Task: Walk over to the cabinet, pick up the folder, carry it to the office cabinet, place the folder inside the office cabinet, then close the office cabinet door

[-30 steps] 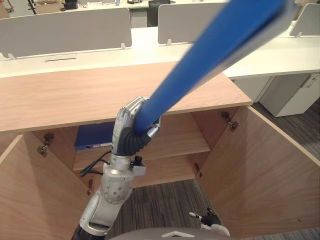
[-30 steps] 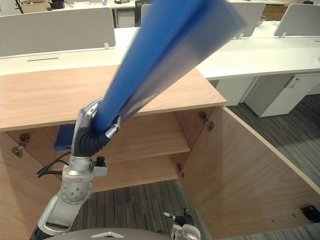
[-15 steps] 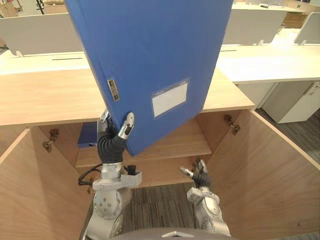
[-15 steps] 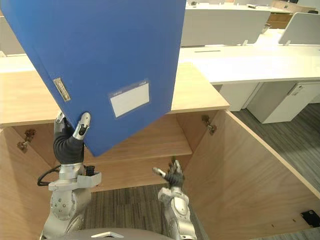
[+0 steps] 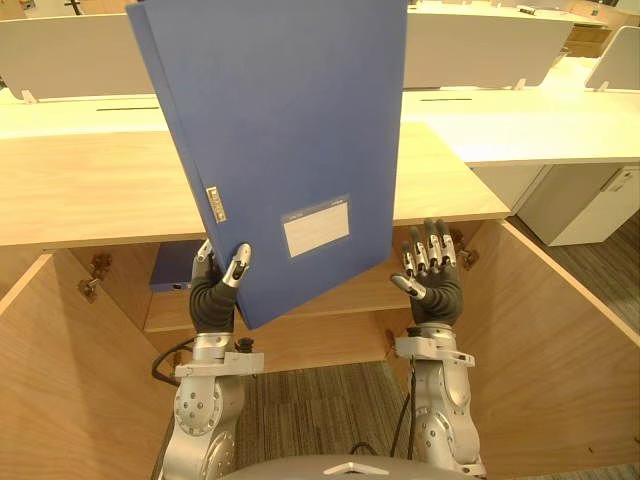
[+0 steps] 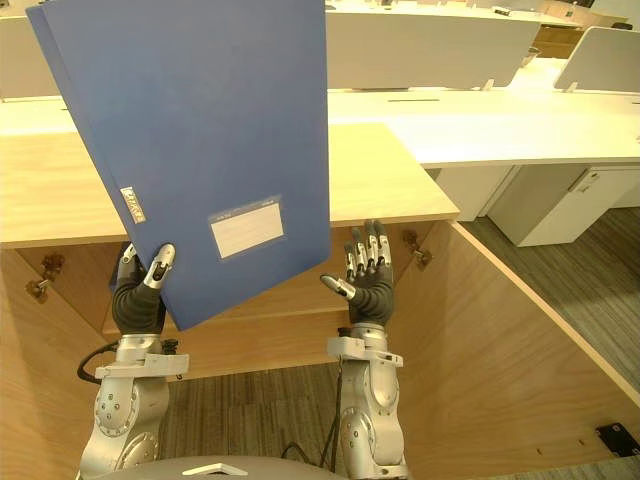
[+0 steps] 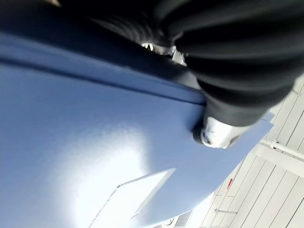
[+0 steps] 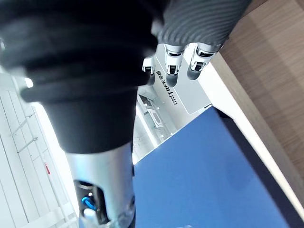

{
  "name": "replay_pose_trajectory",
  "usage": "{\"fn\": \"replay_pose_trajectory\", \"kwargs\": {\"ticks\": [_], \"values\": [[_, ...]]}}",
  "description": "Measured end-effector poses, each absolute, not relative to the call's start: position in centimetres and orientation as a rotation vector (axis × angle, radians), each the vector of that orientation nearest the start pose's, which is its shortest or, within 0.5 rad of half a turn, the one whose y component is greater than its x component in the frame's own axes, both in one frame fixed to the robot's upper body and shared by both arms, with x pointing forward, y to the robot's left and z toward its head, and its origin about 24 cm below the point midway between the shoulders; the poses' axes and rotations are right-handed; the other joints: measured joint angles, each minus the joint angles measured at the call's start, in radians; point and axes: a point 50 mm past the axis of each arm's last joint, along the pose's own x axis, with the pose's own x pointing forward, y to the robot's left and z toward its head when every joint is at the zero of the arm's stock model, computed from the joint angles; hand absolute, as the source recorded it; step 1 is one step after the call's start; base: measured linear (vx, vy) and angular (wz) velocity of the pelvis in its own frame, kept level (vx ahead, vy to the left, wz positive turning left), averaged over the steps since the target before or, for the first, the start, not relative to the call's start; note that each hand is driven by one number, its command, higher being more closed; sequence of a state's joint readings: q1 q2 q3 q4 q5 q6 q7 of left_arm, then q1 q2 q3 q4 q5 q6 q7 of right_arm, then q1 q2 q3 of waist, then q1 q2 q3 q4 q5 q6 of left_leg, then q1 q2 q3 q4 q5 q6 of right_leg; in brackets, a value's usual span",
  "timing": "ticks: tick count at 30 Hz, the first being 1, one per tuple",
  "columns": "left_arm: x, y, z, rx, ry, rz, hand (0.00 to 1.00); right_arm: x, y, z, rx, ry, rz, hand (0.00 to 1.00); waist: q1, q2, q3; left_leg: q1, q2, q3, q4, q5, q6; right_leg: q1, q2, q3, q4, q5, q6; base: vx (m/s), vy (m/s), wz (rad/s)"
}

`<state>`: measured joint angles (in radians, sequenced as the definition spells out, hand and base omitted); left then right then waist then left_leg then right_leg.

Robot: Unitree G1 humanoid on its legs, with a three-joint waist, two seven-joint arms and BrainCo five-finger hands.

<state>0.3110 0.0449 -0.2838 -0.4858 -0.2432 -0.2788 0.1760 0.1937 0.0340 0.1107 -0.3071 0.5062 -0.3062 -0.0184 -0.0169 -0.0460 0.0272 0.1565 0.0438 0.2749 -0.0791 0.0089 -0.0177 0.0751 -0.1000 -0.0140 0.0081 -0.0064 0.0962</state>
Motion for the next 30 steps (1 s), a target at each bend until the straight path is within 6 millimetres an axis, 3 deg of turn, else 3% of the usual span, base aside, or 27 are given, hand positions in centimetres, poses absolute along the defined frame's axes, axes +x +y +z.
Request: {"fn": "replay_pose_trajectory", "kwargs": {"ticks": [7,10,15,21,30], "values": [[18.4,13.1,11.1,-0.32,-0.419,-0.012,1.0,21.8,-15.2,13.3,0.522,-0.578,0.139,0.0,-0.001,0.004,0.007,-0.011,-0.001,-0.001,0.0,-0.001,0.0,-0.007,0.0,-0.001,-0.006,0.001,0.001,0.0,0.0,0.0],[18.4,13.0,11.1,-0.316,-0.42,-0.03,1.0,22.1,-15.4,13.9,0.479,-0.599,0.182,0.0,-0.001,0.004,0.007,-0.015,-0.001,-0.002,0.0,-0.002,0.001,-0.007,0.0,-0.002,-0.012,0.002,0.002,0.0,0.0,0.0],[18.3,12.8,11.1,-0.319,-0.424,-0.067,1.0,22.3,-15.7,13.9,0.43,-0.592,0.217,0.0,0.001,0.007,0.01,-0.019,-0.001,-0.003,0.0,-0.005,0.003,-0.007,0.0,-0.003,-0.017,0.003,0.002,0.0,0.0,0.0],[18.5,12.3,11.5,-0.314,-0.441,-0.128,1.0,23.6,-16.0,12.0,0.42,-0.488,0.213,0.0,0.0,0.009,0.011,-0.025,-0.001,-0.01,0.0,-0.004,0.003,-0.006,0.0,-0.01,-0.017,0.002,0.002,-0.01,-0.012,0.03],[18.6,11.7,11.8,-0.321,-0.457,-0.203,1.0,25.1,-16.1,10.9,0.391,-0.407,0.232,0.0,0.006,0.012,0.013,-0.033,-0.002,-0.026,0.0,-0.002,0.003,-0.006,-0.001,-0.025,-0.017,0.002,0.002,-0.01,-0.012,0.04]]}}
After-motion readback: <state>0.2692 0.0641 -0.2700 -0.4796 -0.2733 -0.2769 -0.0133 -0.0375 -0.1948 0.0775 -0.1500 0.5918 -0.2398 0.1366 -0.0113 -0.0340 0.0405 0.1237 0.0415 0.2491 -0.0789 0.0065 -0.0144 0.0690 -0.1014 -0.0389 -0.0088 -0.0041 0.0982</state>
